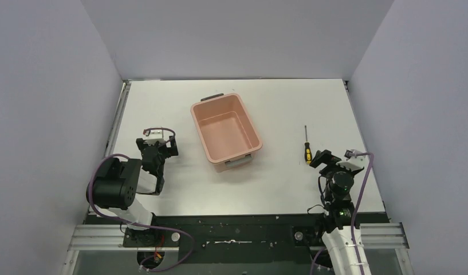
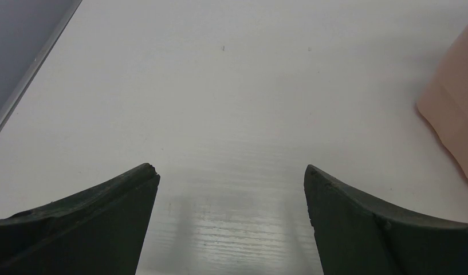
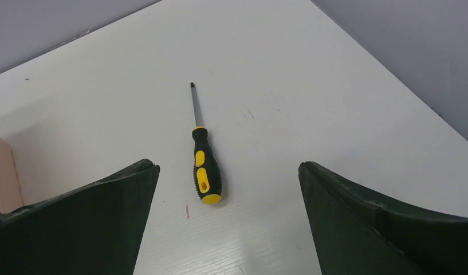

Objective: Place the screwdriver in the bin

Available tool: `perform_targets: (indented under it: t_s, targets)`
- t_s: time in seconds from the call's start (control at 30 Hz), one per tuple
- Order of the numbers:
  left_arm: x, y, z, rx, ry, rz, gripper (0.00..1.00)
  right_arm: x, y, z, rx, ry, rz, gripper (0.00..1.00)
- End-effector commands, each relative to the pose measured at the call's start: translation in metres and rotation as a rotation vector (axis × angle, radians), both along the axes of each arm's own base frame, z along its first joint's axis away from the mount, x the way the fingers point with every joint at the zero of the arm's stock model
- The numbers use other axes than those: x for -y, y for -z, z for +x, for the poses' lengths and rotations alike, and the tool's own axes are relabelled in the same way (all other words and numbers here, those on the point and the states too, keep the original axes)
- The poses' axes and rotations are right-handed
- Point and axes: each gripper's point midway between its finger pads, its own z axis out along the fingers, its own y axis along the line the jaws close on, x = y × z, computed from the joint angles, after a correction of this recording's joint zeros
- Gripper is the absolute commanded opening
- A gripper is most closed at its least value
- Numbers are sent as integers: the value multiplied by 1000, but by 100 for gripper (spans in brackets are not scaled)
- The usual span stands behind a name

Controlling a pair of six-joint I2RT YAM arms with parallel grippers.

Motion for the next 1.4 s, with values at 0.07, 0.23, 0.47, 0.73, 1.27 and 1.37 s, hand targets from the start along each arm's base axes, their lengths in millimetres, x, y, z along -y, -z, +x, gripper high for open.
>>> perform_targets:
  t_s: [0.07, 0.23, 0.47, 0.73, 1.27, 1.37]
  targets:
    - [0, -14, 5, 47, 7, -1, 97, 1, -36, 9, 70, 4, -1, 100]
    - [0, -14, 5, 47, 7, 0, 97, -2, -114, 28, 56, -29, -58, 100]
    - [0, -13, 5, 46, 6, 0, 97, -5, -122, 98, -478, -124, -141, 100]
    - [0, -14, 5, 46, 7, 1, 97, -22, 6, 128, -844, -259, -75, 99]
    - [0, -14, 5, 48, 7, -1, 97, -21, 129, 101, -1148, -306, -84, 8]
    - [0, -14, 5, 48, 8, 0, 97, -14, 95, 113, -1126, -278, -129, 0]
